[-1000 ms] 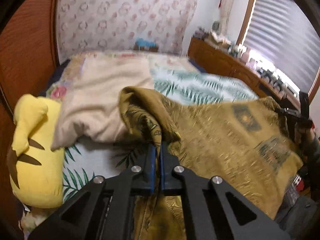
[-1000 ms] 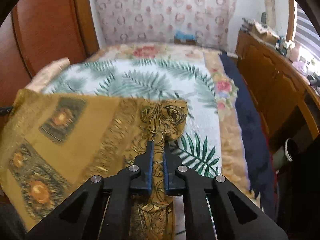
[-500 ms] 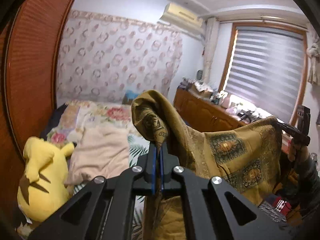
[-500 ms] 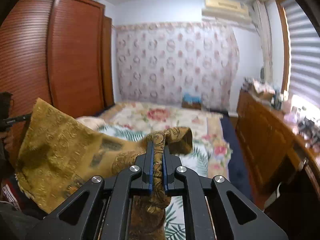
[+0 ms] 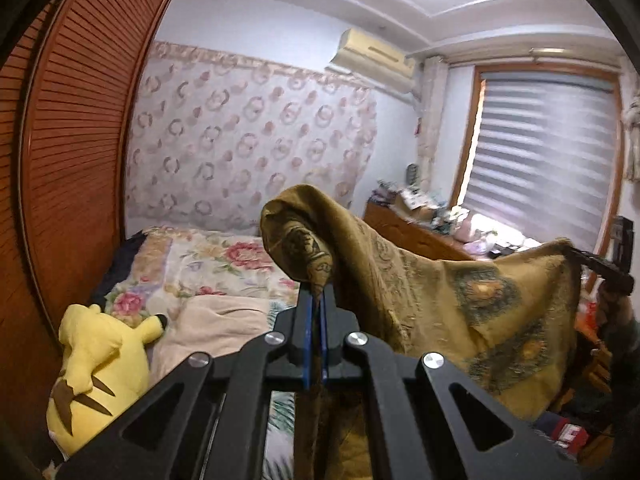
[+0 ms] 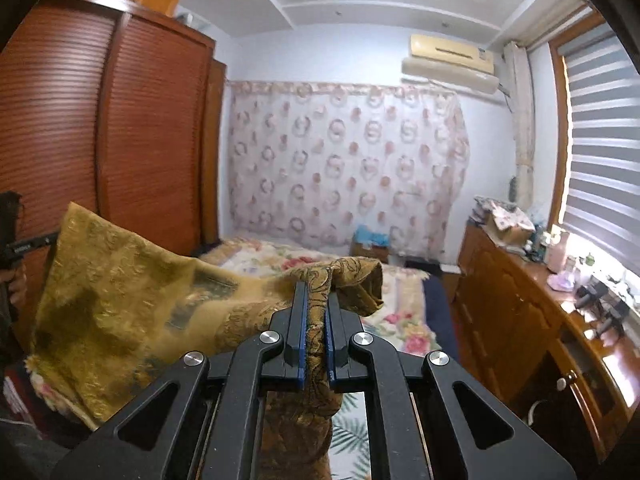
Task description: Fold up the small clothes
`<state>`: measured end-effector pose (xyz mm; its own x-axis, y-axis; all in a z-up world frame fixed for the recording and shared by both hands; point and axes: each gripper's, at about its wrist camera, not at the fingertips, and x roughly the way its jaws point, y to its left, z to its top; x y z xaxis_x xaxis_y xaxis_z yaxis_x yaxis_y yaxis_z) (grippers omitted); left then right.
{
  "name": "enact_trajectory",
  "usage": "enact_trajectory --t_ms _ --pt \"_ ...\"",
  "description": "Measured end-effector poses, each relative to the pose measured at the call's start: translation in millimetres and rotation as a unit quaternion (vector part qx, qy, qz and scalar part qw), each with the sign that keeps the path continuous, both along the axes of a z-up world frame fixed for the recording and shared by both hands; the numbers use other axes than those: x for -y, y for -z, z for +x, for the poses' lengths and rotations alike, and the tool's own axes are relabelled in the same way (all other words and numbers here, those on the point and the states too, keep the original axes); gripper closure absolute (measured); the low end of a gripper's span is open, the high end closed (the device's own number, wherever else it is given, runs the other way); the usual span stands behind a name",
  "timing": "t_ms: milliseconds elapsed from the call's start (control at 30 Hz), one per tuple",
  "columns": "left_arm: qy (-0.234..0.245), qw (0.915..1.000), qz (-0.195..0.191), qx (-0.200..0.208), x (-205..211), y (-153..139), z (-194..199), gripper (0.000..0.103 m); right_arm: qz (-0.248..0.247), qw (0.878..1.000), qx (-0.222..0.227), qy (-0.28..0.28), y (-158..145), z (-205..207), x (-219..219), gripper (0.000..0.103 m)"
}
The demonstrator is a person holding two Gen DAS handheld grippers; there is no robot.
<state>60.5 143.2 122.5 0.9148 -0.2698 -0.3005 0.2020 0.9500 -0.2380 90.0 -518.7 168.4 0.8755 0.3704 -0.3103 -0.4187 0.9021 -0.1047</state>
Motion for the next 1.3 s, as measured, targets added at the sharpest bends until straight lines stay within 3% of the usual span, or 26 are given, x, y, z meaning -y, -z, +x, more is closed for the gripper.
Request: enact_trajectory --t_ms 100,167,267,333,400,433,667,967,1267,1300 --pt "-0.013 0.9994 0.003 -0.030 -2.6 25.5 49.6 0.103 -0.006 1.000 -0.022 0.020 21.8 41.1 0.7 0.099" --pt "-0.026 0.9968 0.019 -0.072 -2.8 51.7 86.9 0.103 -0.002 0.999 -0.042 0.032 41.1 73.1 0.5 0.099" --pt "-0.045 0.9893 0.060 -0.125 -1.0 93.6 126.6 0.099 0.002 0.993 -0.113 0.046 85.7 131.4 1.7 0.095" --pt "-0.035 0.9853 0.053 -0.158 -4.3 113.2 138.1 0.087 -0.014 0.983 -0.165 0.074 124.4 170.6 -3.1 0.070" --pt "-0.034 0.9818 0.050 -0.180 -6.6 127.0 137.9 0.083 -0.015 0.978 -0.189 0.081 146.6 189.4 -3.0 0.054" --pt "-0.033 0.9808 0.056 -0.184 -6.0 131.3 134.4 0.082 -0.015 0.976 -0.200 0.079 156.4 195.2 -3.4 0.054" --pt "-0.025 0.9716 0.089 -0.218 11.6 153.2 86.7 0.080 -0.056 0.977 -0.200 0.056 185.5 170.1 -18.8 0.047" --pt "0.002 0.9634 0.090 -0.253 22.5 182.9 35.6 0.079 -0.082 0.976 -0.204 0.002 225.0 115.7 -48.5 0.046" --pt "-0.024 0.9545 0.098 -0.281 13.0 210.0 19.4 0.079 -0.069 0.974 -0.216 -0.010 236.6 100.2 -46.8 0.045" --pt "-0.023 0.9549 0.098 -0.279 12.8 210.9 18.6 0.078 -0.070 0.973 -0.220 -0.012 237.9 99.1 -47.4 0.041"
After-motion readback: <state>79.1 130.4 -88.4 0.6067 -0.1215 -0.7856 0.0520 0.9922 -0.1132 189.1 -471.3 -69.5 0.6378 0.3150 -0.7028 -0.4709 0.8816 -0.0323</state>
